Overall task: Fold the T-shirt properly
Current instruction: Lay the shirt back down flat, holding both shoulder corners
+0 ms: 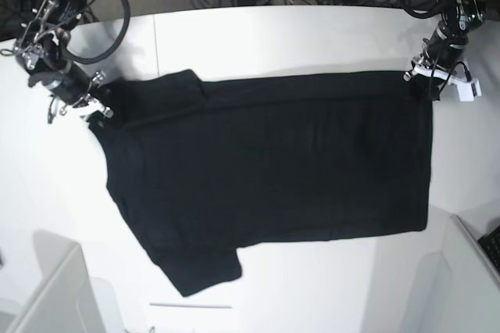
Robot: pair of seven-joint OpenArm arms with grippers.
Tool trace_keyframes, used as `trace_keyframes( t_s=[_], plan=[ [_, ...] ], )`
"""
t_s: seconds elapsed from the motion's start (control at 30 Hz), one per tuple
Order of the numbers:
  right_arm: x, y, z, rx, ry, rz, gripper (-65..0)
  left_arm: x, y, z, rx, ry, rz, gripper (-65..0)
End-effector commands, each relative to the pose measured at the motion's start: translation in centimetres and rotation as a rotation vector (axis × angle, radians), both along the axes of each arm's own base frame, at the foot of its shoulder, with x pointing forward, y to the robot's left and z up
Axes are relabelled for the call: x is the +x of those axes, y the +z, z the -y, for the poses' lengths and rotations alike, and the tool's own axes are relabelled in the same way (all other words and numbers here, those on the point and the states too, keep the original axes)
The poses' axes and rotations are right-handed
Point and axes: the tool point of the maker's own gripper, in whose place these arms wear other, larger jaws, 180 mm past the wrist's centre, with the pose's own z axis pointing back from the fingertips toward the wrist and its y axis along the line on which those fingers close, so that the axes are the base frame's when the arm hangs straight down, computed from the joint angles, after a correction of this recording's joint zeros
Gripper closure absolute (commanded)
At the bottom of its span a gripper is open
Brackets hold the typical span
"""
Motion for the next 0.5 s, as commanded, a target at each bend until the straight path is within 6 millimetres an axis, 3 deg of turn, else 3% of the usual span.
trace_keyframes(
  t_s=[0.0, 0.3, 0.47],
  plan=[
    [1.2, 1.4, 0.3, -0.001, -0.003, 0.055, 0.0, 0.3, 0.7, -0.6, 0.013, 0.004, 0.024, 0.0],
    [3.9, 1.6, -0.4, 0.057, 0.025, 0.047, 0.0, 1.1, 0.9, -0.9, 0.006, 0.027, 0.036, 0.0],
    [5.3, 1.0, -2.5, 0.047, 0.103, 0.046, 0.0, 1.8, 0.8, -1.7, -0.004, 0.078, 0.032, 0.0]
  ],
)
